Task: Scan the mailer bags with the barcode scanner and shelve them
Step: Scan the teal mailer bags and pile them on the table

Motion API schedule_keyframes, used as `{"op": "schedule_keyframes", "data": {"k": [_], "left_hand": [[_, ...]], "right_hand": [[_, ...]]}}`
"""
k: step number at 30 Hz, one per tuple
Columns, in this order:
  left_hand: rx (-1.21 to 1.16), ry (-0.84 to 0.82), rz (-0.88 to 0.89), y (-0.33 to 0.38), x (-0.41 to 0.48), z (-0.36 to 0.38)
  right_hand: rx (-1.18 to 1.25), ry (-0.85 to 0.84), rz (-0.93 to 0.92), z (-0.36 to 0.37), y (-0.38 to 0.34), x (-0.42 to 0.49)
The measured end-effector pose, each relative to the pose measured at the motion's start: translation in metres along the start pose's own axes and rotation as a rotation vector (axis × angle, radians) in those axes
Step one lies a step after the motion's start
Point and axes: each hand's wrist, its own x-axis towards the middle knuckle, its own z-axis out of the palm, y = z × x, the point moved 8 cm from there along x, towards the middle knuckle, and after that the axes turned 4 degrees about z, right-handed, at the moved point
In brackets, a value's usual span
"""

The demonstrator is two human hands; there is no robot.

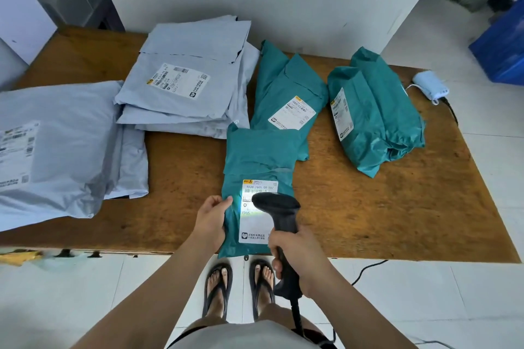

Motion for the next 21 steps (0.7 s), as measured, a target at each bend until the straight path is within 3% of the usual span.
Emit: {"op": "schedule_keyframes", "data": {"k": [21], "left_hand": [[-0.034, -0.039, -0.012, -0.0020, -0.0006, -0.0029]], "right_hand": [[-0.055, 0.074, -0.063, 0.0005, -0.0029, -0.0017]]}}
